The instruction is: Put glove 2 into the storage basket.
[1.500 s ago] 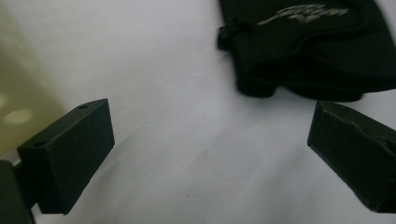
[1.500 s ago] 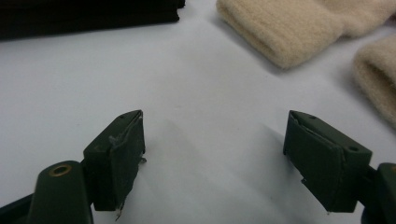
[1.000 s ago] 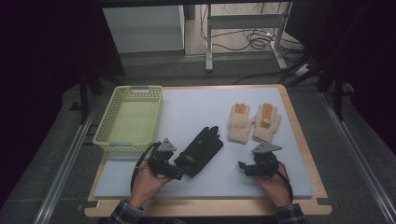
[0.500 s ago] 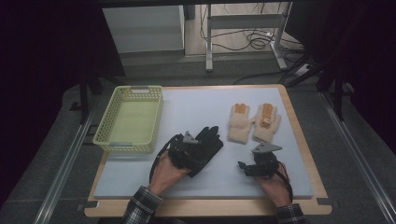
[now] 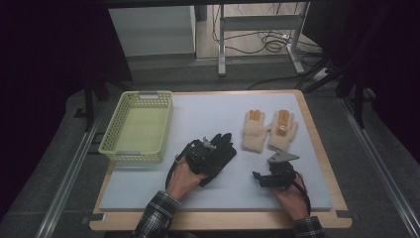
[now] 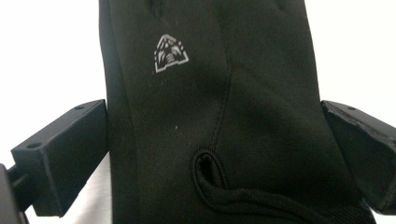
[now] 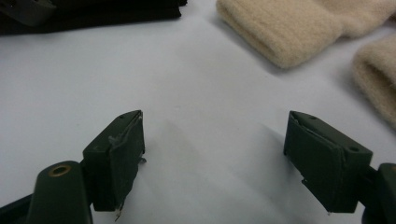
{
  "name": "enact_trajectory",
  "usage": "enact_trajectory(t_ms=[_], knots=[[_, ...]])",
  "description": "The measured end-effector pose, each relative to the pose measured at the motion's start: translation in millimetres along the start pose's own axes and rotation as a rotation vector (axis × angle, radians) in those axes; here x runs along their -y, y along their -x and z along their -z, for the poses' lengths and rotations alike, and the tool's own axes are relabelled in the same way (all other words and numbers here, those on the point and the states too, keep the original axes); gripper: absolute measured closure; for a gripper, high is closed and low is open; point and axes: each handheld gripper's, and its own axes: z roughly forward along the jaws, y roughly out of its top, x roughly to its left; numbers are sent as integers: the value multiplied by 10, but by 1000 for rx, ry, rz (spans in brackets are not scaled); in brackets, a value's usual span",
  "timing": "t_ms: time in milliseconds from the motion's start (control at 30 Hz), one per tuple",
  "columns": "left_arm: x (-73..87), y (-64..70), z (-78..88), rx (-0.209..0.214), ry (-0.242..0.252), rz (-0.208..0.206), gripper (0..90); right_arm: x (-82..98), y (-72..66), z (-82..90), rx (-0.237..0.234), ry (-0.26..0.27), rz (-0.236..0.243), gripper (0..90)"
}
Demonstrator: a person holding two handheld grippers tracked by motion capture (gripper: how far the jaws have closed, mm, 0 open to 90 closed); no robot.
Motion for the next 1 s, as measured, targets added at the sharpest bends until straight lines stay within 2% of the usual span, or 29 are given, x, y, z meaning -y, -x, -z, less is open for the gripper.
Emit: enact_trajectory(t_ms=[100,133,200,267,433,500,567,633,833,1000], knots=[[-7,63,4,-3,-16,-28,0,0,1,-1,-1,0,0,201],[-8,91,-2,-15,-29,-58,0,0,3,-1,-1,-1,1,201],[-8,106,9,-13,-29,-56,8,0,1,-1,-1,0,-1,201],[-16,95,35,-11,-32,-57,53,0,1,-1,-1,0,-1,201],[-19,46,106,-26,-24,-46,303,0,0,-1,0,0,1,201],[-16,20,133,-13,-24,-58,430,0,0,-1,0,0,0,201],[-10,-7,158,16,-21,-57,524,0,0,-1,0,0,1,201],[-5,-19,178,26,-16,-56,596,0,0,-1,0,0,1,201],[-50,-40,279,-11,4,-36,616,0,1,-1,-1,-1,0,201],[-114,-96,412,-11,31,-17,612,1,-1,0,-1,-1,-1,201]])
